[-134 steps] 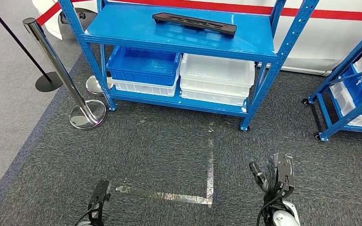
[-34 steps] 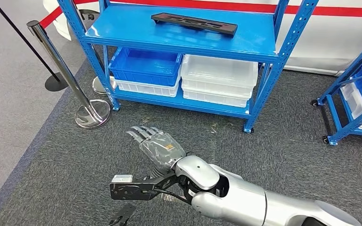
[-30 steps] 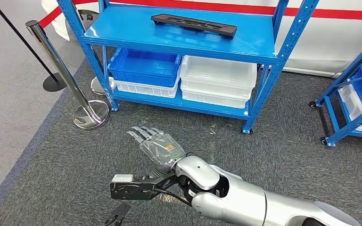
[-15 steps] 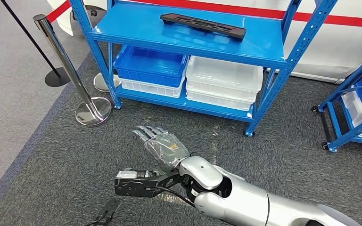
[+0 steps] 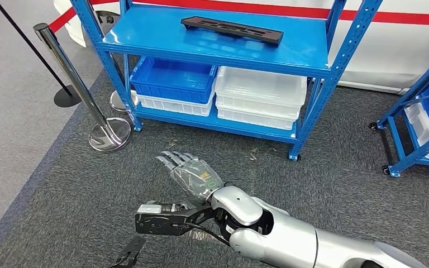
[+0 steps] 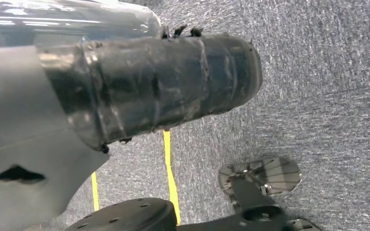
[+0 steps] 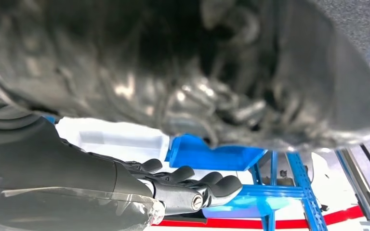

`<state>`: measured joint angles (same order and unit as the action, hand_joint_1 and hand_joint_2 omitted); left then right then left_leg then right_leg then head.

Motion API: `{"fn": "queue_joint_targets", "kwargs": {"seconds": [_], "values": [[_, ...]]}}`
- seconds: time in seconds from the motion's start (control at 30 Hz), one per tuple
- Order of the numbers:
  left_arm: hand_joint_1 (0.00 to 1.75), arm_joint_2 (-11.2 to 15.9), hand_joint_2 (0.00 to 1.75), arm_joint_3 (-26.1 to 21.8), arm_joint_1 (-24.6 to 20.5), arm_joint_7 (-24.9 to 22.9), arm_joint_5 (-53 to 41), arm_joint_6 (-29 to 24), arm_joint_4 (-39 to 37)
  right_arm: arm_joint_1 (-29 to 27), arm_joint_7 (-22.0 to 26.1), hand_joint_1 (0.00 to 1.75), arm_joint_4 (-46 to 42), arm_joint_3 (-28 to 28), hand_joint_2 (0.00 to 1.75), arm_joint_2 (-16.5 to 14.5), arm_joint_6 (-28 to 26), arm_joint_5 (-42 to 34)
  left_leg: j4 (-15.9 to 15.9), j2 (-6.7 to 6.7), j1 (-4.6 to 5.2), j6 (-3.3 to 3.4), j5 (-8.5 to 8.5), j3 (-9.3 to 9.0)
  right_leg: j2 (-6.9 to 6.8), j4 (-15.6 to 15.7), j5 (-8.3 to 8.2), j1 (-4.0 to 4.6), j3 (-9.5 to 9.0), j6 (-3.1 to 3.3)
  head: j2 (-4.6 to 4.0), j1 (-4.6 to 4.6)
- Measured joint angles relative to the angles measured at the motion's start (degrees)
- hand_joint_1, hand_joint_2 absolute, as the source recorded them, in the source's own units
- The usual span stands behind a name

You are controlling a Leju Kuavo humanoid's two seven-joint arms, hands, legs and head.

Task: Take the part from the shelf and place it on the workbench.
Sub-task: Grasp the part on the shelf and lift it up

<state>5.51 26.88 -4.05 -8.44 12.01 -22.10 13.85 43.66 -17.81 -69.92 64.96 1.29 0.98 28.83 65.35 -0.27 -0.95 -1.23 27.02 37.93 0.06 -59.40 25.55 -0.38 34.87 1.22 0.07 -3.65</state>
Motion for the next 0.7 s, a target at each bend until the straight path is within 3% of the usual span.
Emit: {"fn": "queue_joint_targets", "kwargs": {"seconds": [0.07, 0.17, 0.23, 0.33, 0.37, 0.4, 0.43, 0.53, 0.6, 0.7], "values": [[0.0, 0.0, 0.0, 0.0, -0.14, -0.14, -0.01, 0.01, -0.02, 0.04, 0.0, 0.0, 0.02, 0.0, 0.0, 0.01, 0.0, 0.0, -5.59, 0.0, 0.28, 0.45, -1.56, -2.79, 0.05, -0.08, 0.06, 0.18, 0.14, -0.33, 0.0, 0.03], [0.0, -0.01, 0.0, 0.0, -0.17, -0.26, -0.02, 0.06, -0.05, 0.06, 0.0, 0.0, 0.05, -0.01, 0.0, 0.02, 0.0, 0.0, -6.95, -0.09, 0.42, 1.1, -1.4, -3.33, -0.06, 0.05, -0.01, 0.28, 0.31, -1.09, 0.0, 0.08], [0.0, -0.02, 0.0, 0.0, -0.08, -0.33, -0.01, 0.12, -0.08, 0.09, 0.01, 0.0, 0.07, -0.02, 0.0, 0.03, 0.01, 0.0, -7.52, -0.08, 0.13, 1.68, -1.68, -3.62, -0.05, -1.32, 1.11, 0.31, 0.91, -1.71, 0.0, 0.2], [0.0, -0.02, 0.0, -0.01, -0.12, -0.42, -0.02, 0.16, -0.1, 0.07, 0.02, 0.0, 0.11, -0.01, 0.0, 0.05, 0.07, -0.02, -7.72, -0.01, 0.05, 2.19, -1.8, -3.81, 0.0, -10.71, 5.78, 0.18, 5.35, -2.3, 0.0, 0.4], [0.0, -0.02, 0.0, -0.02, -0.12, -0.44, -0.02, 0.16, -0.11, 0.02, 0.02, 0.0, 0.16, -0.01, 0.0, 0.08, 0.09, -0.03, -7.63, -0.01, 0.08, 2.28, -1.75, -3.79, -0.01, -13.95, 6.76, 0.13, 7.0, -2.38, 0.0, 0.39], [0.0, -0.01, 0.0, -0.02, -0.11, -0.45, -0.01, 0.16, -0.13, -0.03, 0.02, 0.0, 0.23, 0.0, 0.0, 0.1, 0.11, -0.04, -7.51, -0.03, 0.1, 2.33, -1.67, -3.78, -0.01, -15.57, 6.74, 0.09, 7.93, -2.42, 0.0, 0.39], [0.0, -0.01, 0.0, -0.02, -0.11, -0.45, 0.02, 0.16, -0.14, -0.05, 0.02, 0.0, 0.31, 0.0, 0.0, 0.13, 0.13, -0.04, -7.32, -0.08, 0.1, 2.34, -1.54, -3.79, -0.01, -15.01, 5.64, 0.02, 7.81, -2.42, 0.0, 0.39], [0.0, -0.02, 0.0, -0.02, -0.09, -0.45, 0.45, 0.13, -0.15, -0.03, 0.02, 0.0, 0.46, 0.0, 0.0, 0.15, 0.4, 0.0, -6.36, -0.34, 0.1, 1.94, -0.83, -3.67, 0.08, -4.9, 0.61, -0.1, 3.18, -2.15, 0.0, 0.42], [0.0, 0.02, 0.0, -0.02, -0.09, -0.45, 0.82, 0.05, -0.15, 0.02, -0.05, 0.0, 0.49, 0.0, 0.0, 0.15, 0.68, 0.2, -5.99, -0.45, 0.29, 1.42, -0.57, -3.38, 0.22, -1.41, -0.04, -0.01, 1.55, -1.8, 0.0, 0.35], [0.0, 0.13, 0.0, -0.02, -0.09, -0.45, 1.18, -0.03, -0.16, 0.04, -0.3, 0.0, 0.5, 0.0, 0.0, 0.14, 0.89, 0.66, -5.88, -0.38, 0.27, 0.7, -0.36, -3.26, 0.3, -0.98, -0.19, -0.01, 1.39, -0.96, 0.0, 0.26]]}}
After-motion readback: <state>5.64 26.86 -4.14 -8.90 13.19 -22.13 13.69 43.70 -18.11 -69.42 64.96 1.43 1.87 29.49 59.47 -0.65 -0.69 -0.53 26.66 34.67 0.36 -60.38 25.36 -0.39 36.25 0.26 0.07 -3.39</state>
